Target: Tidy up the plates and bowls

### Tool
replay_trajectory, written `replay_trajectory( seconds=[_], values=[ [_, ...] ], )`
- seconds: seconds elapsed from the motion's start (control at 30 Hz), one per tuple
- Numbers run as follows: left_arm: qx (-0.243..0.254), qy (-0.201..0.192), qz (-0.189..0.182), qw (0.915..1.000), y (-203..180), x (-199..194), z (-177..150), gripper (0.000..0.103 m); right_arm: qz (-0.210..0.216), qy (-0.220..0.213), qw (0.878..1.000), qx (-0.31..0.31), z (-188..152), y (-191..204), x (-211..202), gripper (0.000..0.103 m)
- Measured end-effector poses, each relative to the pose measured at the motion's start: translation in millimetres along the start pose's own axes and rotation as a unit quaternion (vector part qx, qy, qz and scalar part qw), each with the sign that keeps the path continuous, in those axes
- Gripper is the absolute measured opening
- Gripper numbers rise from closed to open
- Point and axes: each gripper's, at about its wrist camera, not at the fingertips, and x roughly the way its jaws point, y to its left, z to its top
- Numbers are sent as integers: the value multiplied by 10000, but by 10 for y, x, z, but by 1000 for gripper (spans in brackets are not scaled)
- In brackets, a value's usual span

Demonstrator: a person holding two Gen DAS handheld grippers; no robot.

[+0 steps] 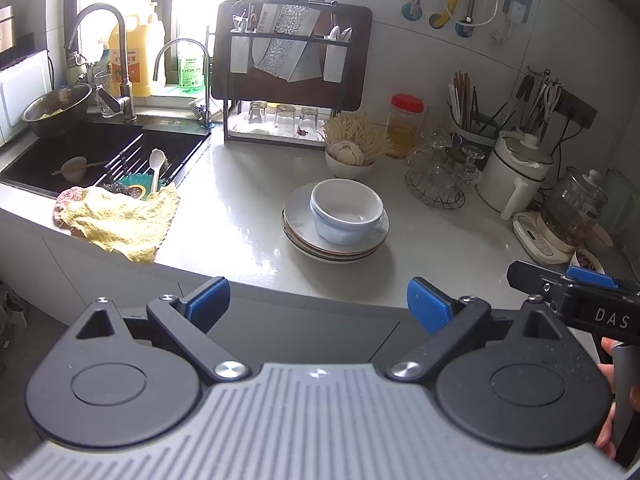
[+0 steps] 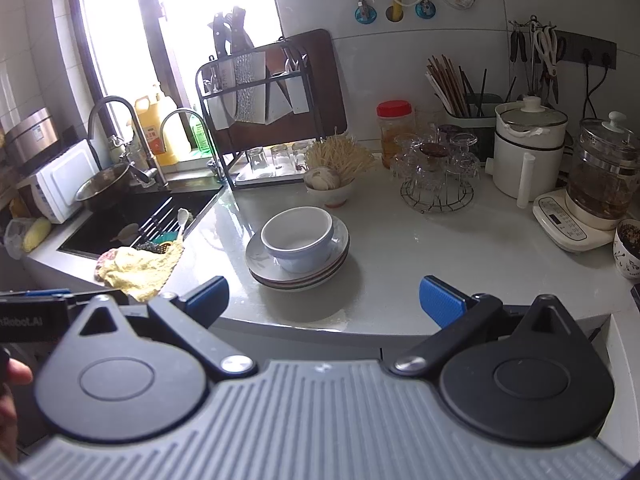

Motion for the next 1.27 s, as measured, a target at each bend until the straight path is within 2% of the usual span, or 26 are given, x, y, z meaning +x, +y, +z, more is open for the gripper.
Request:
replay_trajectory(
  seconds=[0.7, 1.27],
  values=[
    [30, 102, 72, 9999, -54, -89, -165, 97, -2, 29, 10000, -12, -89, 34, -96, 103],
    [125, -70, 161, 9998, -135, -206, -176, 98, 57, -40, 10000, 29, -126, 4, -145, 103]
  ],
)
